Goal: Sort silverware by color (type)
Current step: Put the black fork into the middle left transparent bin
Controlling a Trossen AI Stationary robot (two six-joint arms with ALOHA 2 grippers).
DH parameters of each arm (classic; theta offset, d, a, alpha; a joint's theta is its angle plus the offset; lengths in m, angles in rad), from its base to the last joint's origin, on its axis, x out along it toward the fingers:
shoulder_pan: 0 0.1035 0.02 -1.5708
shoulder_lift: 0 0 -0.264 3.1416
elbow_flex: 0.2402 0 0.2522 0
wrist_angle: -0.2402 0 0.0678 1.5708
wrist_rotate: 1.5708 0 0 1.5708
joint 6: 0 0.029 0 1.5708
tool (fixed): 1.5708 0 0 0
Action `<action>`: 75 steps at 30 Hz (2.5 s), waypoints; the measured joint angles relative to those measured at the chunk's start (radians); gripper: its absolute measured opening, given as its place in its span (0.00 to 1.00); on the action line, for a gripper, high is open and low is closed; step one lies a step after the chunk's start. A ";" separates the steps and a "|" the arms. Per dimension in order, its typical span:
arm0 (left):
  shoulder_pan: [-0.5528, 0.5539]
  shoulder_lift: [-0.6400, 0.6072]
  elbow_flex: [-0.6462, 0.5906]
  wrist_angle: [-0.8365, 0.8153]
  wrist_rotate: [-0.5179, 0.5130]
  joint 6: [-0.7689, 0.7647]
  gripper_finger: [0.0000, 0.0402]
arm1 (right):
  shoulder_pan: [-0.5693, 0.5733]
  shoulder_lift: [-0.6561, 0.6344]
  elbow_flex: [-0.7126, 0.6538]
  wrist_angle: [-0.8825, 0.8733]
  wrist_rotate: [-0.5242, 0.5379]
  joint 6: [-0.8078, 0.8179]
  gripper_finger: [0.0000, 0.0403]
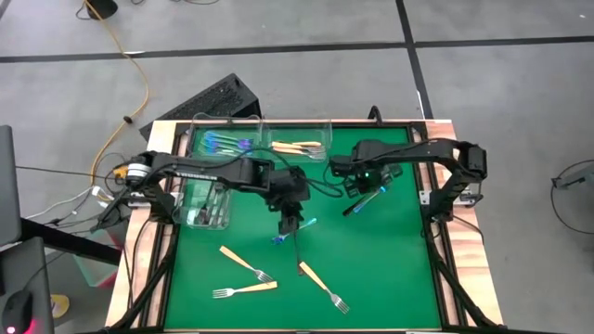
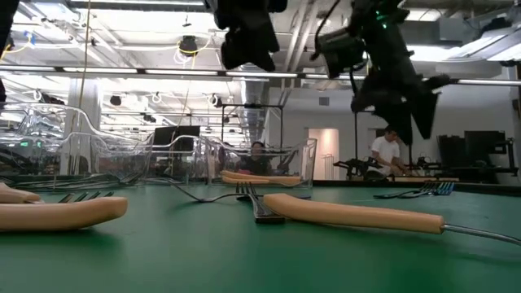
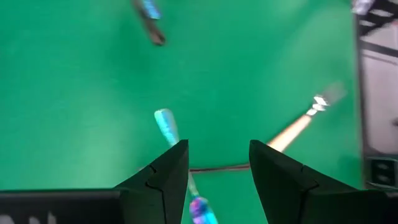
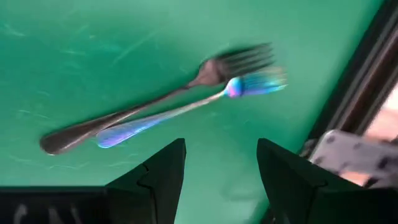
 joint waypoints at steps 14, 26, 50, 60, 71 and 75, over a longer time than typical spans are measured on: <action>0.190 -0.300 0.000 -0.045 0.163 0.148 0.38 | 0.126 0.000 -0.307 0.659 -0.038 0.677 0.54; 0.425 -0.773 0.001 0.295 0.029 0.249 0.38 | 0.135 0.000 -0.311 0.838 0.136 0.961 0.54; 0.405 -0.863 -0.076 0.146 -0.158 0.344 0.38 | 0.113 -0.032 -0.204 0.327 0.136 1.149 0.54; 0.406 -0.812 -0.078 0.162 -0.127 0.355 0.38 | 0.070 0.019 -0.286 0.485 0.109 1.173 0.54; 0.407 -0.803 -0.078 0.160 -0.133 0.391 0.38 | -0.001 0.045 -0.331 0.568 0.029 1.172 0.43; 0.413 -0.803 -0.078 0.162 -0.133 0.407 0.38 | -0.015 0.045 -0.331 0.570 0.025 1.181 0.29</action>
